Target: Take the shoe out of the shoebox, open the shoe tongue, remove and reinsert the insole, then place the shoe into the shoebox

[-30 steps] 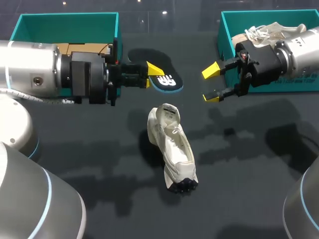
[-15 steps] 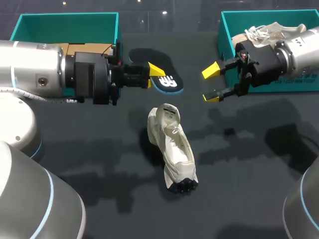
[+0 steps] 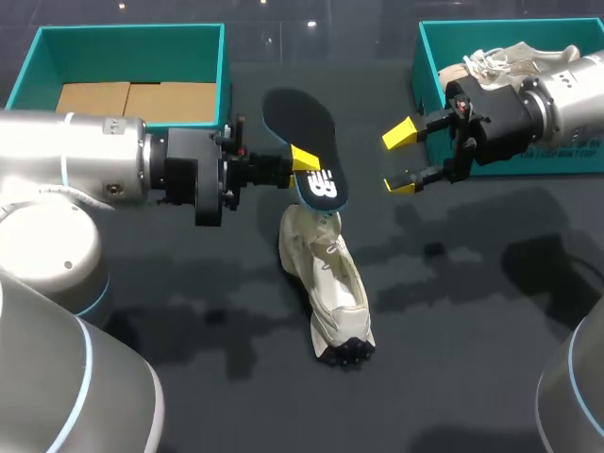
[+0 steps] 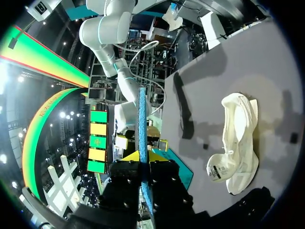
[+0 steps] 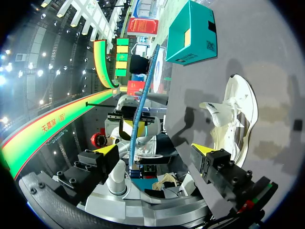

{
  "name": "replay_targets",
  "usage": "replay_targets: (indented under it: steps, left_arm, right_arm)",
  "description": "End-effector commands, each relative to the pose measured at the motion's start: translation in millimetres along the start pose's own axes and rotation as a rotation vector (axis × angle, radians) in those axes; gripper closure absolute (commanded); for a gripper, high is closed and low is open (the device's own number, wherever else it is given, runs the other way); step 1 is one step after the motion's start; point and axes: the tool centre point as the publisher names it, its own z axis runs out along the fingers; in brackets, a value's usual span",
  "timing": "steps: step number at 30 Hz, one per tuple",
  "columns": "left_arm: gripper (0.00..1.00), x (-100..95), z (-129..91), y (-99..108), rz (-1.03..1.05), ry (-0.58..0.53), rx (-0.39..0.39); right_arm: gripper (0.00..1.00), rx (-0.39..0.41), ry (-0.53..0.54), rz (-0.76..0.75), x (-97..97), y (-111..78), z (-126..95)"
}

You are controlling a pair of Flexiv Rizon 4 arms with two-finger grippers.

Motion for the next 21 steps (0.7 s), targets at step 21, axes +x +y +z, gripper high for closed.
replay_targets:
  steps: [21]
  left_arm:
    - [1.0,14.5,26,11,0.128,-0.02,-0.031]
  right_arm:
    - [0.0,-0.002,-0.001,0.0,-0.5,-0.8,1]
